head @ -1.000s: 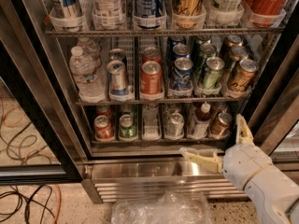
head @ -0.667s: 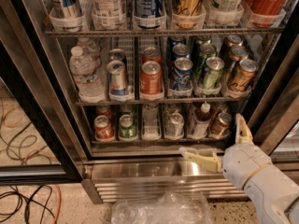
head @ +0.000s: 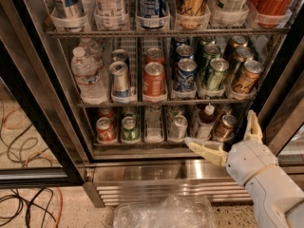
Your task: Pick green can from middle shelf of fridge
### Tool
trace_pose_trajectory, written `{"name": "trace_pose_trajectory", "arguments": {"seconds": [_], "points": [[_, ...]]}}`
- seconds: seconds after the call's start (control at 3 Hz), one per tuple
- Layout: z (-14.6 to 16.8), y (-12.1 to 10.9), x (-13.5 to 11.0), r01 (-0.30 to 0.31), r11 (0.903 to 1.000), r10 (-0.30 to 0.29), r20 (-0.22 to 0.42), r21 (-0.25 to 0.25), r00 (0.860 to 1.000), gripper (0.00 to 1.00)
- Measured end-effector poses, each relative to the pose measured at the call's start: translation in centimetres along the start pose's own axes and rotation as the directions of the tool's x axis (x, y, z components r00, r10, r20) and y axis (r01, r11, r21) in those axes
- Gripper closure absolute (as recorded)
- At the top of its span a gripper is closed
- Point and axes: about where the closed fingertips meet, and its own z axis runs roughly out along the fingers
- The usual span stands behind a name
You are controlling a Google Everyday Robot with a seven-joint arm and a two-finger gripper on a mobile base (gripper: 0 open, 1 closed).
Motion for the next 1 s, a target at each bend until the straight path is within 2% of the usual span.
{"name": "trace_pose_trajectory", "arguments": {"seconds": [0.33,0.67,1.0], "points": [[0.46,-0.37,-0.30,-0.037,0.9989,0.037,0.020,0.027,0.999,0.00],[0.46,-0.37,-0.25,-0.038,0.9989,0.038,0.019,0.027,0.999,0.00],[0.72,-0.78,-0.31,-0.043,0.9979,0.041,0.039,0.049,0.998,0.00]]}}
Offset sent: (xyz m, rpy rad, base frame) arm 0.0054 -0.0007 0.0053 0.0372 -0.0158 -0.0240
